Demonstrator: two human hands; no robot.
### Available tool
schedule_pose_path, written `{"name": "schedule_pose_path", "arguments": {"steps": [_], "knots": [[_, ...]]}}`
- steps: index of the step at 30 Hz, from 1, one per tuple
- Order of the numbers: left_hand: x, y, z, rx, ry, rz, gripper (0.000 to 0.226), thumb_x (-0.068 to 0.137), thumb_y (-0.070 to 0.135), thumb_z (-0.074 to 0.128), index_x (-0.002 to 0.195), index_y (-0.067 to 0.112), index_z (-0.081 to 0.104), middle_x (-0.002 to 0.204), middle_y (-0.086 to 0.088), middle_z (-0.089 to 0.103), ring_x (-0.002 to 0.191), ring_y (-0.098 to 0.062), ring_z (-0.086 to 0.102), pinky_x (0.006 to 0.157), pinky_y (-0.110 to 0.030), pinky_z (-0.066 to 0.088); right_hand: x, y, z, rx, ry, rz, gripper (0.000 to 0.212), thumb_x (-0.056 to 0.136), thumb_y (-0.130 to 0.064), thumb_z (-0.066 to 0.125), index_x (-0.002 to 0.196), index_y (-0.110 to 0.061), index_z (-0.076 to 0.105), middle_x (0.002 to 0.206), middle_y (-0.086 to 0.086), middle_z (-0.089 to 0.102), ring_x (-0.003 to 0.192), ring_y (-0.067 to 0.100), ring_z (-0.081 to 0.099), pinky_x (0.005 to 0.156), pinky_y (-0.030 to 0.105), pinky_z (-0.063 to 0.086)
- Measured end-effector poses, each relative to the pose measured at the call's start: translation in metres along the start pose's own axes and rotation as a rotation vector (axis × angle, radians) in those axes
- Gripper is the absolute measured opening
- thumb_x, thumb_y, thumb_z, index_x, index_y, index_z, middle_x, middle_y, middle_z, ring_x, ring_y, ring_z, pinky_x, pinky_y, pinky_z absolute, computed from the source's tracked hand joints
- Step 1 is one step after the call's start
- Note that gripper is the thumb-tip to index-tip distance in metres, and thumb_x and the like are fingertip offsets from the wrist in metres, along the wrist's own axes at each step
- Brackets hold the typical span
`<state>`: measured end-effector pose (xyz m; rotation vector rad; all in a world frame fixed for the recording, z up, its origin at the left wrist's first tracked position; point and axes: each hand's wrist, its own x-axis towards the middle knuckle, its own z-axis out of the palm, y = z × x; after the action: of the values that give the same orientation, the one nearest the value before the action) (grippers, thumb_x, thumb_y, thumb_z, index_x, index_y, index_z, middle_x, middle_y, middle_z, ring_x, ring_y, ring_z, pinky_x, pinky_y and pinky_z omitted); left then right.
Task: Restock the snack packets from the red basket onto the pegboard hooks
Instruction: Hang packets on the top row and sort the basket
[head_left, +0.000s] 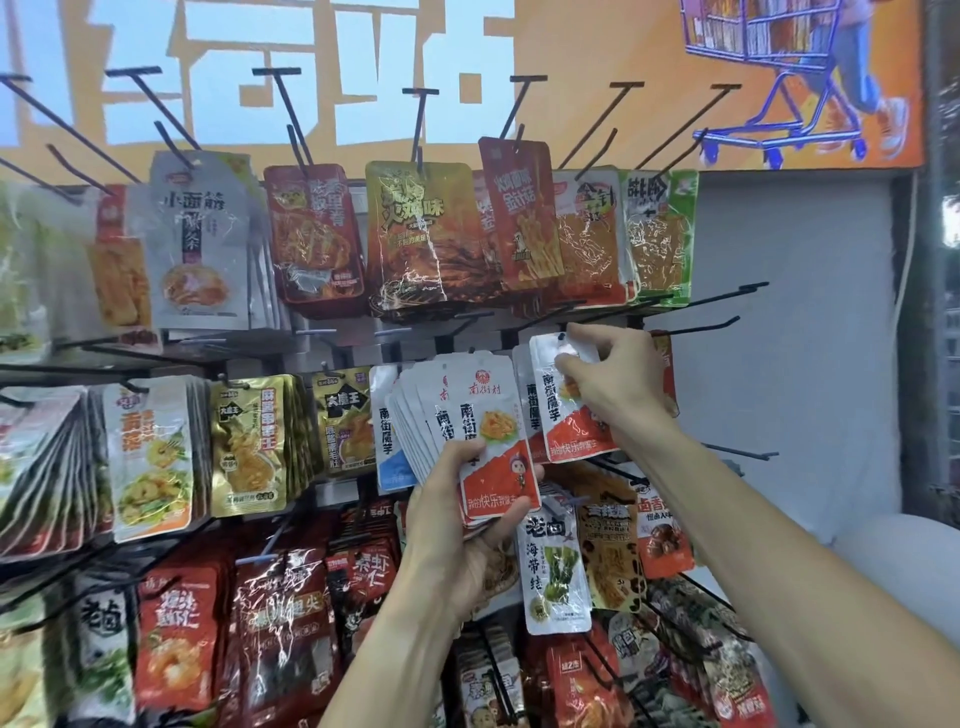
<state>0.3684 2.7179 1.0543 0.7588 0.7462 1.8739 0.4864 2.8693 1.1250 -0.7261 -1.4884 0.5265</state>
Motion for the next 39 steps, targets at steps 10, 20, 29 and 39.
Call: {"name": "schedule_pose_path", "arguments": {"steps": [10, 20, 29, 39], "knots": [[0.007, -0.001, 0.000, 0.037, 0.077, -0.022, 0.032, 0.084, 0.020, 0.081, 0.109, 0.002, 0.074, 0.093, -0.016, 0.079, 0.081, -0.024, 0.076, 0.048, -0.027, 0.061, -0.017, 0.002, 0.014, -0.151, 0.042, 0.013, 0.046, 0.098, -0.042, 0.067, 0.139, -0.023, 0.065, 0.135, 0.003, 0.067, 0.123, 0.020, 0.061, 0.104, 0.036, 0.047], [0.012, -0.009, 0.014, -0.039, 0.002, -0.073, 0.038, 0.080, 0.025, 0.084, 0.111, 0.008, 0.072, 0.102, -0.019, 0.078, 0.087, -0.028, 0.073, 0.053, -0.027, 0.063, -0.047, -0.002, 0.005, 0.514, -0.039, 0.238, 0.048, 0.087, -0.007, 0.082, 0.116, -0.026, 0.048, 0.107, 0.008, 0.072, 0.084, 0.023, 0.076, 0.071, 0.046, 0.065], [0.005, -0.005, 0.010, -0.111, -0.028, -0.088, 0.022, 0.096, 0.018, 0.057, 0.114, 0.007, 0.058, 0.112, -0.027, 0.076, 0.105, -0.044, 0.075, 0.062, -0.034, 0.065, -0.014, 0.001, 0.002, 0.305, -0.016, 0.103, 0.035, 0.086, -0.019, 0.085, 0.118, -0.025, 0.072, 0.120, -0.004, 0.070, 0.115, 0.022, 0.067, 0.095, 0.053, 0.058], [-0.003, 0.003, 0.002, -0.086, 0.002, -0.008, 0.051, 0.097, 0.019, 0.060, 0.143, -0.001, 0.050, 0.109, -0.028, 0.077, 0.099, -0.040, 0.078, 0.055, -0.031, 0.065, 0.000, -0.002, 0.004, 0.183, -0.018, 0.103, 0.044, 0.086, -0.014, 0.084, 0.128, -0.018, 0.071, 0.121, -0.001, 0.070, 0.094, 0.011, 0.069, 0.076, 0.029, 0.061]]}}
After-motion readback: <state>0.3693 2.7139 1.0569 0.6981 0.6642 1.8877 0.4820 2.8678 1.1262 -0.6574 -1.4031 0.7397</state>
